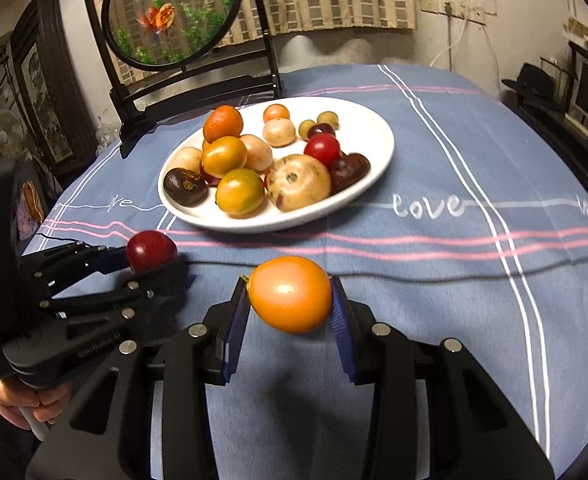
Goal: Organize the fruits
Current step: 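Grasp the orange fruit with the right tool while the left tool grasps the red apple, then carry the orange fruit and red apple to the white plate and release both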
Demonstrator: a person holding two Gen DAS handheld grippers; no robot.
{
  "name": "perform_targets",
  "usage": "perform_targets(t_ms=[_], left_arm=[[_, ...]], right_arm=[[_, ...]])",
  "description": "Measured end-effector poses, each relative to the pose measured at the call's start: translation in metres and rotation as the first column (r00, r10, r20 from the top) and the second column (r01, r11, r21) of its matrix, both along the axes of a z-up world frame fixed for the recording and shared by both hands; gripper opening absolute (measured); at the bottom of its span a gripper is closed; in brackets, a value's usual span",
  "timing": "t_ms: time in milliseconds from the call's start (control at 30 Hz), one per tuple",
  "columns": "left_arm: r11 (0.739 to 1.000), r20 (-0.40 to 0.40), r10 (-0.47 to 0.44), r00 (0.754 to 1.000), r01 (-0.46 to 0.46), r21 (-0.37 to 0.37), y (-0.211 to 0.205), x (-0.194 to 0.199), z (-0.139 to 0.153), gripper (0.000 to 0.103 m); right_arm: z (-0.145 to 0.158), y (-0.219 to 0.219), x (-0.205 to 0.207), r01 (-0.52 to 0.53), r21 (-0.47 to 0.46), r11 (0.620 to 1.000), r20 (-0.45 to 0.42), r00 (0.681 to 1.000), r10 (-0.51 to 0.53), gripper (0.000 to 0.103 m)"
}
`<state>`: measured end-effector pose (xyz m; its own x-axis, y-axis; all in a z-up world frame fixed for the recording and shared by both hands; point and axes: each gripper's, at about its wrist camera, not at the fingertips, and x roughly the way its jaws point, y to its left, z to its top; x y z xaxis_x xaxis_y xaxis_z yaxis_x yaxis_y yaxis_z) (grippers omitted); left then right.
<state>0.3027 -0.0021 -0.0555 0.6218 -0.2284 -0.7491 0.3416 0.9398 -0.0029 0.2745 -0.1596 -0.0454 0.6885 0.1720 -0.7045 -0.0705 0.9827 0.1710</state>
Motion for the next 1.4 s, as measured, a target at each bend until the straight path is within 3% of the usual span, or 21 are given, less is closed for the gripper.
perform_targets(t_ms=[300,567,833,1033,1400], left_arm=[[0.999,0.027,-0.023,0.999,0.025,-0.042,-0.007,-0.036,0.015,0.041],[0.997,0.010,-0.014,1.000,0.014,-0.074,-0.010,-0.040,0.023,0.041],[0.997,0.082,-0.019,0.996,0.025,-0.080,-0.014,-0.001,0.072,0.040],[0.999,0.132,-0.006,0.991,0.013,-0.049,-0.017,0.047,0.098,0.040],[0.993,0.061,0.094,0.994,-0.089,-0.076,-0.007,0.136,0.070,0.040]], right_arm=[[0.024,-0.011,-0.031,0.033,0.027,0.999,0.119,0.992,-0.036,0.040],[0.035,-0.010,-0.029,0.021,0.043,0.999,0.152,0.988,-0.028,0.040],[0.076,-0.006,0.006,0.019,-0.004,1.000,0.245,0.969,-0.017,0.040],[0.081,-0.014,0.048,0.025,0.018,1.000,0.277,0.961,-0.029,0.040],[0.046,-0.022,0.124,0.001,-0.019,1.000,0.190,0.982,0.002,0.040]])
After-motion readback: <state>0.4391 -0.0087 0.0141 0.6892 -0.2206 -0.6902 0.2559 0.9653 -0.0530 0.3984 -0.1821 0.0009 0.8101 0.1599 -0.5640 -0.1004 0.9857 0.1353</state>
